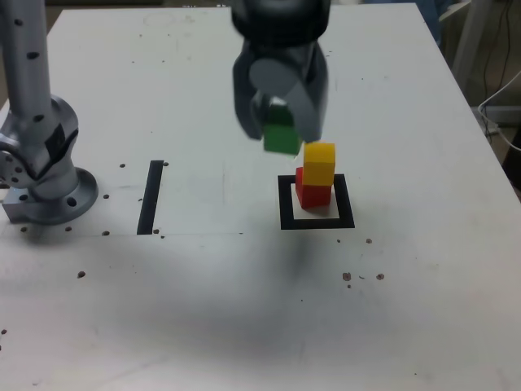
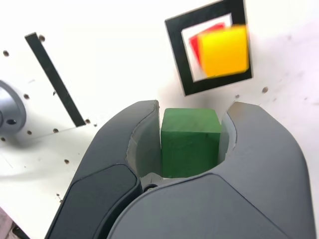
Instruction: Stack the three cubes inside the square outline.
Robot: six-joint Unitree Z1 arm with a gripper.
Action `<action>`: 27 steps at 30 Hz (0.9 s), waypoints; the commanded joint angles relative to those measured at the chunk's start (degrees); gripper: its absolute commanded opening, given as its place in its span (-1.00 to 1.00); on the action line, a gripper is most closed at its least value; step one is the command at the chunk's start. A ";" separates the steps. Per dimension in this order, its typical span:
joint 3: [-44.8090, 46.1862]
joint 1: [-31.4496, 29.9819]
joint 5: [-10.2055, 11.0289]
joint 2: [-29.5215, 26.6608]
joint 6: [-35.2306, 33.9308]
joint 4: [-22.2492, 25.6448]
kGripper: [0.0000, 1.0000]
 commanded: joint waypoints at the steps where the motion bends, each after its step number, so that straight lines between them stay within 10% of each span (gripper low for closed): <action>1: -1.19 1.40 -0.23 1.36 1.14 0.15 -0.45; 27: -2.56 7.58 -0.40 8.09 4.46 -4.64 -0.44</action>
